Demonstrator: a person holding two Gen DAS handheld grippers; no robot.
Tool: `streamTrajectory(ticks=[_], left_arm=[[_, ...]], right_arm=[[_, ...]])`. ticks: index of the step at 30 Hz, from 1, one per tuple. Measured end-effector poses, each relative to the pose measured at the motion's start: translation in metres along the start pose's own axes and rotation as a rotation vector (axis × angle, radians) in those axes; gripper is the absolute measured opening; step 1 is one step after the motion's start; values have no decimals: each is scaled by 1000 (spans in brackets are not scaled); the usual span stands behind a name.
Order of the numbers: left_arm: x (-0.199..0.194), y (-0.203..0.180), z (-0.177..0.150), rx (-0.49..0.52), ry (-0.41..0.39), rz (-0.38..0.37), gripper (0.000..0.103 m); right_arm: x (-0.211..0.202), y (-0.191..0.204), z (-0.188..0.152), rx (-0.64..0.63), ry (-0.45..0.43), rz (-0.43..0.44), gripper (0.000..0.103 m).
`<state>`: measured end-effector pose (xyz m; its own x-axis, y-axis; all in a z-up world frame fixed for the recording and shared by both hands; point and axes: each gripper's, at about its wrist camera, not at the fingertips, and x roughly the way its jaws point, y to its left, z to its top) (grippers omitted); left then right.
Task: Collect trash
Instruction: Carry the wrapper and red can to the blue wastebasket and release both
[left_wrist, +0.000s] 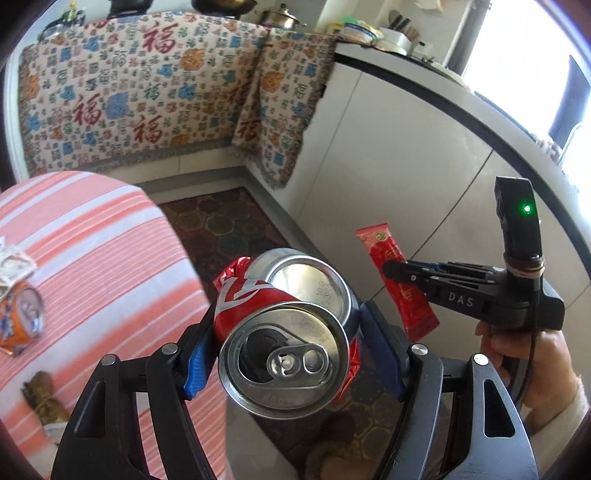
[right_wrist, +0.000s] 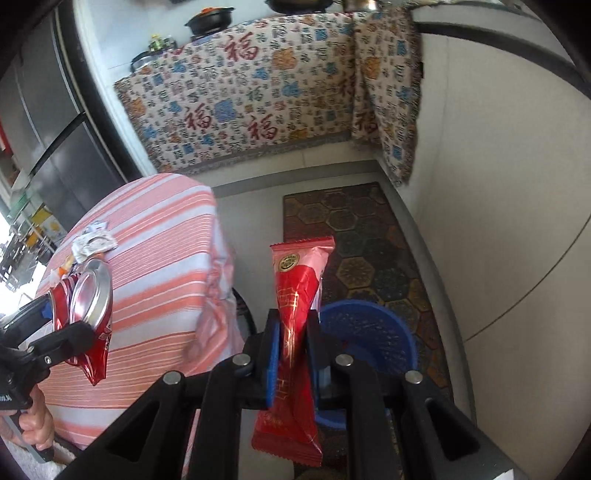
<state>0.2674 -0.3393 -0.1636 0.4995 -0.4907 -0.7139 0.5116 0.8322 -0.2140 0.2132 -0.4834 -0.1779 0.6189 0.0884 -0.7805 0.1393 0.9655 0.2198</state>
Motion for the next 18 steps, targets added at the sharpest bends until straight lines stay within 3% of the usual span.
streamTrajectory(ticks=[7,18], left_arm=[[79,-25,0,35,53,-3,74],[145,-35,-18,64,123,1,74]], right_arm=[[42,-63,-4,78,27,-37,13],[96,-127,-17,190,95,-6,14]])
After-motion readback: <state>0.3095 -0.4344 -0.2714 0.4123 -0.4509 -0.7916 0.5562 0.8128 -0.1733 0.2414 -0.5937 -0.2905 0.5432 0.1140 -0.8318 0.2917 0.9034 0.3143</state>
